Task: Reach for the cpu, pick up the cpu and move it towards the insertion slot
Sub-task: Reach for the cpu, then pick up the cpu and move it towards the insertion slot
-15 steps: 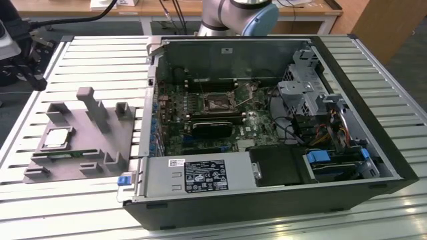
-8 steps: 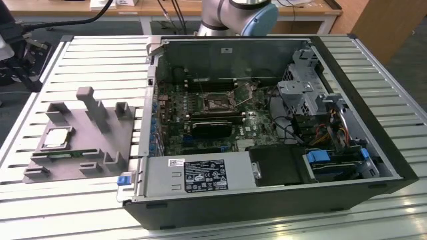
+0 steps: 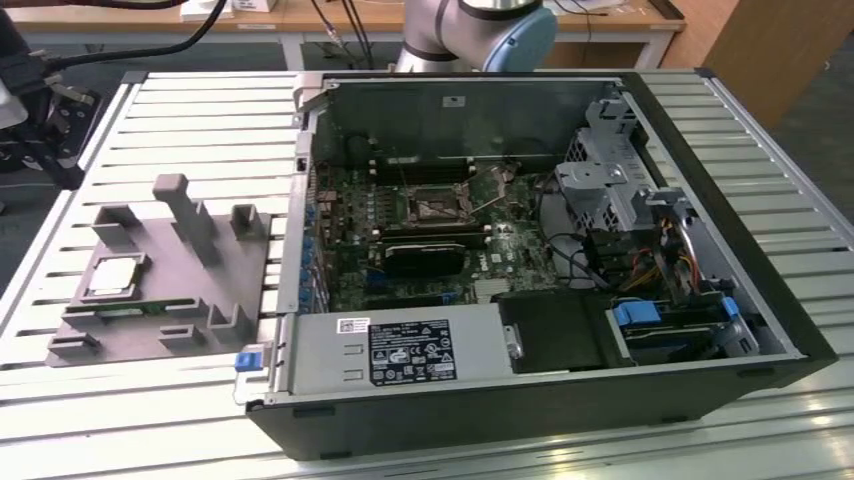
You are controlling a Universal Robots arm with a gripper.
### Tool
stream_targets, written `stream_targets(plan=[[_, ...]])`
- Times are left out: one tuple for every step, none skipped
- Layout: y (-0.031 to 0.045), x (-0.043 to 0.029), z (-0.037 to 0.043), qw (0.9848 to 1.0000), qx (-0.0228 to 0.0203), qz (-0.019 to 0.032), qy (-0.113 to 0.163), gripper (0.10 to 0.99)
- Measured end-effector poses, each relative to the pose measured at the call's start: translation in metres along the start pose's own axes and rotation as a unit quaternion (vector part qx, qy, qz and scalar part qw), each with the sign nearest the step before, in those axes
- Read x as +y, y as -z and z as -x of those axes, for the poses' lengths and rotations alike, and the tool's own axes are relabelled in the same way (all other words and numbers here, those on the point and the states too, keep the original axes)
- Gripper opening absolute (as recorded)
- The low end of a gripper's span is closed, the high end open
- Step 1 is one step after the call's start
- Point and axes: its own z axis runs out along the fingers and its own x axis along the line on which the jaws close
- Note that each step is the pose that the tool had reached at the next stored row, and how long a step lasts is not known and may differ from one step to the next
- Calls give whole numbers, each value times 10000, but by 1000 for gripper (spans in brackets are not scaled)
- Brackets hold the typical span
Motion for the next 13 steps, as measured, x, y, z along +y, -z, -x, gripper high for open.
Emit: stream_targets(plan=[[-6, 0, -9, 10000, 0, 0, 0, 106], [-13, 0, -24, 10000, 0, 0, 0, 106], [-19, 0, -39, 10000, 0, 0, 0, 114], [-26, 0, -56, 10000, 0, 0, 0, 114], [-33, 0, -77, 10000, -1, 0, 0, 169], [-40, 0, -96, 10000, 0, 0, 0, 231], [-47, 0, -114, 10000, 0, 0, 0, 231], [-56, 0, -131, 10000, 0, 0, 0, 290], [-69, 0, -145, 10000, 0, 0, 0, 349], [-82, 0, -155, 10000, -1, 0, 0, 349], [-95, -1, -165, 10000, -1, -1, 0, 408], [-109, -1, -173, 10000, -1, -1, 0, 467], [-121, -2, -178, 10000, 1, -3, 0, 467]])
